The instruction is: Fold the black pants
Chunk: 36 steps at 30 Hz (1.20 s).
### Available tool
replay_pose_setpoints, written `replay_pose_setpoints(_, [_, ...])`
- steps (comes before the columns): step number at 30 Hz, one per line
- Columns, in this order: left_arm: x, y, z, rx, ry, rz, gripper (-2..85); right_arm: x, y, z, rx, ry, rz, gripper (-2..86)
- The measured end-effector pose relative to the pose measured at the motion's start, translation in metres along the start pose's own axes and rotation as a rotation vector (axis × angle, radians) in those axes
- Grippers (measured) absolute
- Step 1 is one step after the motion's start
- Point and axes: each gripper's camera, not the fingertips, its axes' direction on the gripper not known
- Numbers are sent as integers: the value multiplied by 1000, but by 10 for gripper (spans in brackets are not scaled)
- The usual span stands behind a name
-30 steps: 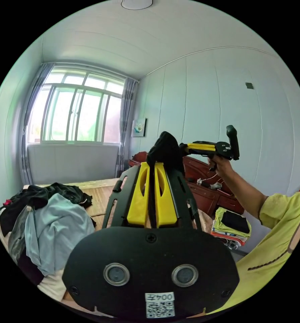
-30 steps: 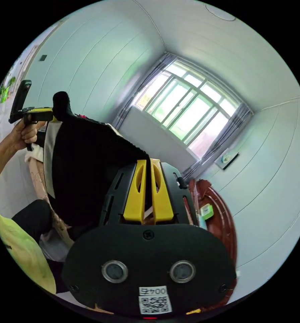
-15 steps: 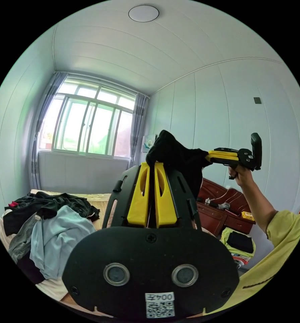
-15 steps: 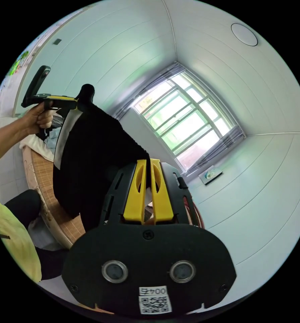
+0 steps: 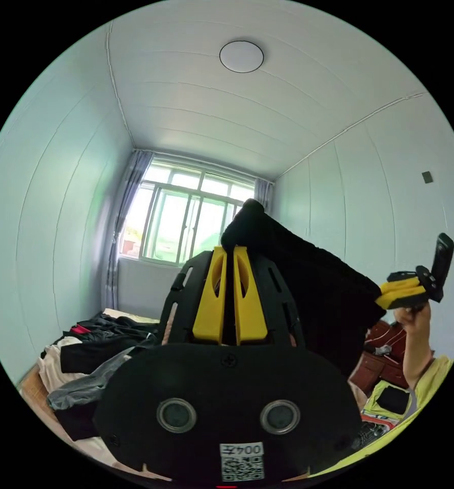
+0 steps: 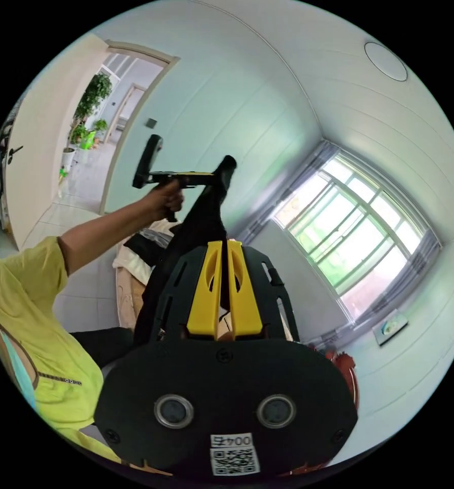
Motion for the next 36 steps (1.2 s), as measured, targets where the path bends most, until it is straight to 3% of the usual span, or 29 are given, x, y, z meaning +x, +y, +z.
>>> replay_pose_setpoints(7, [32,-10,92,-51,-116,114,27,48,31,19,69,-126,40,36])
replay_pose_setpoints(14, [97,128,304,-300,-7,213,26,141,198,76,-30,-178,211,7])
replay_pose_setpoints(20, [187,312,500,-564,114,226,25,240,441,140,-229,-200,463,-3])
replay_pose_setpoints(26, [289,511,651,-837,269,145,26,333,760,156,-426,-228,871,-3])
replay_pose_setpoints(31, [386,643,722,-1057,409,192,31,354,1011,121,-599,-190,1157,-2])
replay_pose_setpoints(36, [453,730,759,-1235,472,249,36,360,1166,71,-685,-136,1339,-1])
